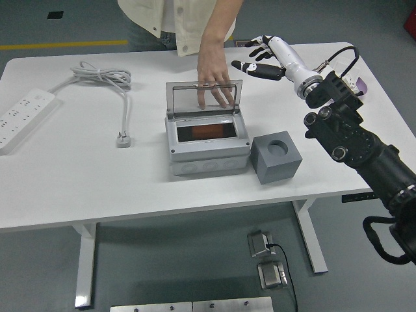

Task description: Fetch the battery,place it into the box,close the lid of the box

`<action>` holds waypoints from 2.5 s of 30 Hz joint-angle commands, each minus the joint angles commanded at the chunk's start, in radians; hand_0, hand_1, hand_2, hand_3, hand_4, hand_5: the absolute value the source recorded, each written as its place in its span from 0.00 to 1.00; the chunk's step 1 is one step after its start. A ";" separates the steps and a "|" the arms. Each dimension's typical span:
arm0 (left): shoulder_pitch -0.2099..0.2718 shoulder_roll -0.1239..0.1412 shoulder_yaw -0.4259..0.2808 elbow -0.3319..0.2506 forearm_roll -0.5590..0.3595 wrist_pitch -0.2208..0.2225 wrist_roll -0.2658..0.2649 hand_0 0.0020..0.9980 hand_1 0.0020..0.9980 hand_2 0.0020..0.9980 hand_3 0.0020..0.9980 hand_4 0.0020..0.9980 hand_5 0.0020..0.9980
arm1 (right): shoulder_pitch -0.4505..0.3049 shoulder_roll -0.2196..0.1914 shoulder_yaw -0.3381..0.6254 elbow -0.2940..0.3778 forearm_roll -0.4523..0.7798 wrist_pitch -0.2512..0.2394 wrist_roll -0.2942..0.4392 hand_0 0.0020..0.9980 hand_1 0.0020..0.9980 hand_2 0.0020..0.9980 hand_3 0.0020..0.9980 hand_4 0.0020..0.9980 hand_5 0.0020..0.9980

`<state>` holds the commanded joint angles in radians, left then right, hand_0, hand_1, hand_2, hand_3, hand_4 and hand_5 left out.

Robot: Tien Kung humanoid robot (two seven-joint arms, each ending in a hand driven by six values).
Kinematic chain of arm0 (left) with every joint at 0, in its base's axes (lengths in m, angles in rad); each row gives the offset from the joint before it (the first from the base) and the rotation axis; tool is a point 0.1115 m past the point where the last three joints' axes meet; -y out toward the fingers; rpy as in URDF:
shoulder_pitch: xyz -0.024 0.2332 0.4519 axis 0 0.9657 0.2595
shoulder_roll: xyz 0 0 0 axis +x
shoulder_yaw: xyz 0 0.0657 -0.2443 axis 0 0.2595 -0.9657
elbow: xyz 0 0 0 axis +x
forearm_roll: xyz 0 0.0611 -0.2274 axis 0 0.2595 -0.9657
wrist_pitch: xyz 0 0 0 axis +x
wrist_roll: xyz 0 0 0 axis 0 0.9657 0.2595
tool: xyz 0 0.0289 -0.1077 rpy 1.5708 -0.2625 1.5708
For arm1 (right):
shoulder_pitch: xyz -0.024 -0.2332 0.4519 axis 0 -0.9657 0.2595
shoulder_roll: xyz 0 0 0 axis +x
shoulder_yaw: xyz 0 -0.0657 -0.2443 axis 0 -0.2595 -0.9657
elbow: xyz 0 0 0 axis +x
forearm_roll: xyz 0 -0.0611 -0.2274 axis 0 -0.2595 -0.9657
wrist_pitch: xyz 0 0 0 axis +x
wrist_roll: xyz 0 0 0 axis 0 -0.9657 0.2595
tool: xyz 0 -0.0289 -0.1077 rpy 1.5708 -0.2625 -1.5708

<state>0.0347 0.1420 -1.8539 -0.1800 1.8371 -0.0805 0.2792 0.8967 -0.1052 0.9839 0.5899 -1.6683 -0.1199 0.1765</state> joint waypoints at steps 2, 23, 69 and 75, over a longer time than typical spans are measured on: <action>-0.001 0.000 0.002 0.000 -0.001 0.000 0.000 0.61 0.64 0.61 0.60 0.63 0.14 | 0.004 0.012 -0.001 -0.015 0.005 -0.006 0.005 0.70 0.59 0.65 0.75 0.98 0.69; -0.002 -0.001 0.009 0.000 0.002 -0.001 -0.001 0.61 0.64 0.61 0.60 0.63 0.14 | -0.033 0.081 -0.079 0.009 0.017 -0.013 0.013 0.70 0.59 0.65 0.75 0.98 0.71; 0.010 -0.016 -0.009 0.000 0.002 0.001 -0.005 0.61 0.64 0.61 0.60 0.62 0.14 | -0.187 -0.050 -0.260 0.416 -0.042 0.006 -0.089 0.64 0.57 0.65 0.75 0.97 0.73; 0.011 -0.017 -0.013 0.000 0.005 0.001 -0.004 0.61 0.64 0.61 0.60 0.62 0.14 | -0.194 -0.052 -0.262 0.417 -0.038 0.009 -0.091 0.63 0.57 0.65 0.75 0.97 0.73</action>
<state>0.0460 0.1253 -1.8674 -0.1800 1.8423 -0.0798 0.2749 0.7024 -0.1569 0.7220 1.0073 -1.7068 -0.1109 0.0854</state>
